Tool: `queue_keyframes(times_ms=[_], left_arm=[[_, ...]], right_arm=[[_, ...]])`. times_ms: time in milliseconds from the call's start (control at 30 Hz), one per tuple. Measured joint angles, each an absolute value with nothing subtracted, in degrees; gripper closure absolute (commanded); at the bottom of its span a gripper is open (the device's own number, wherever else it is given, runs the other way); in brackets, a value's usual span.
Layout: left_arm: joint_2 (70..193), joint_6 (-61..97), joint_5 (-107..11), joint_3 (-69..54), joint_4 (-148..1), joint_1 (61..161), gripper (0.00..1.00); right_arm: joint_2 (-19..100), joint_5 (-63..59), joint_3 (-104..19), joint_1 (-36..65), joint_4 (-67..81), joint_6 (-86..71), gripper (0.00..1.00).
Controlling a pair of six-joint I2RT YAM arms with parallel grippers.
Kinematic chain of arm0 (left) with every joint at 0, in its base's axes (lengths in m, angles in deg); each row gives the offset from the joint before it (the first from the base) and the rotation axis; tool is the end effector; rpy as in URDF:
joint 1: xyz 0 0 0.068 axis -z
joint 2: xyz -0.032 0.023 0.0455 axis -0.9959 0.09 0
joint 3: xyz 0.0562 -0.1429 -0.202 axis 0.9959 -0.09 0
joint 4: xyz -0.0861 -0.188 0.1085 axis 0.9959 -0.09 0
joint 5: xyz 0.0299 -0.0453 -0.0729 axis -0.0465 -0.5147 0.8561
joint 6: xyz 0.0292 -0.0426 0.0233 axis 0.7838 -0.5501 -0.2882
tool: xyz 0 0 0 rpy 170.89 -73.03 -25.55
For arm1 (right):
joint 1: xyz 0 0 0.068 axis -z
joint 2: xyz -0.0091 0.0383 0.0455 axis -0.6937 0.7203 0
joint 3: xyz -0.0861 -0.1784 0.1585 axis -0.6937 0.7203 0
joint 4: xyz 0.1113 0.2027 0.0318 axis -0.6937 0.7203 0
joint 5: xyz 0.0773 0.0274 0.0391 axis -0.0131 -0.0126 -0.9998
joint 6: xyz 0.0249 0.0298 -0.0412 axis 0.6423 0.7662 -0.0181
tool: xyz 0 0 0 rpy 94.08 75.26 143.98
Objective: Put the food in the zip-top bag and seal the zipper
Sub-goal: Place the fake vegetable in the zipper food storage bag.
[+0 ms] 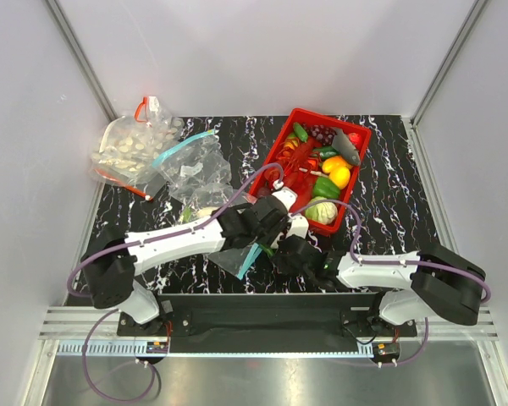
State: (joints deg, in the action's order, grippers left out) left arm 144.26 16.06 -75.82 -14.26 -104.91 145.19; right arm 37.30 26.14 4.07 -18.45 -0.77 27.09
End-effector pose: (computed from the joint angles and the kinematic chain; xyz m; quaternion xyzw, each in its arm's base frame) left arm 0.1613 -0.2564 0.2400 0.3213 0.8771 -0.0611 0.3518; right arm 0.1224 0.2046 0.1562 -0.0912 0.8966 0.2204 0.3732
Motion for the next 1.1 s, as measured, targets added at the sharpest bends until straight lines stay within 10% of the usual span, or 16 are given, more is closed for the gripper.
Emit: queue_keyframes(times_ms=[400, 1100], left_arm=[[151.5, 16.3, -80.9, -8.2, -106.8, 144.8, 0.59], [152.7, 15.3, -79.0, -7.9, -107.8, 143.8, 0.41]], right_arm=[[37.6, 28.8, 5.2, -18.1, -2.8, 30.9, 1.0], [37.9, 30.7, 5.0, -18.0, -0.3, 30.7, 1.0]])
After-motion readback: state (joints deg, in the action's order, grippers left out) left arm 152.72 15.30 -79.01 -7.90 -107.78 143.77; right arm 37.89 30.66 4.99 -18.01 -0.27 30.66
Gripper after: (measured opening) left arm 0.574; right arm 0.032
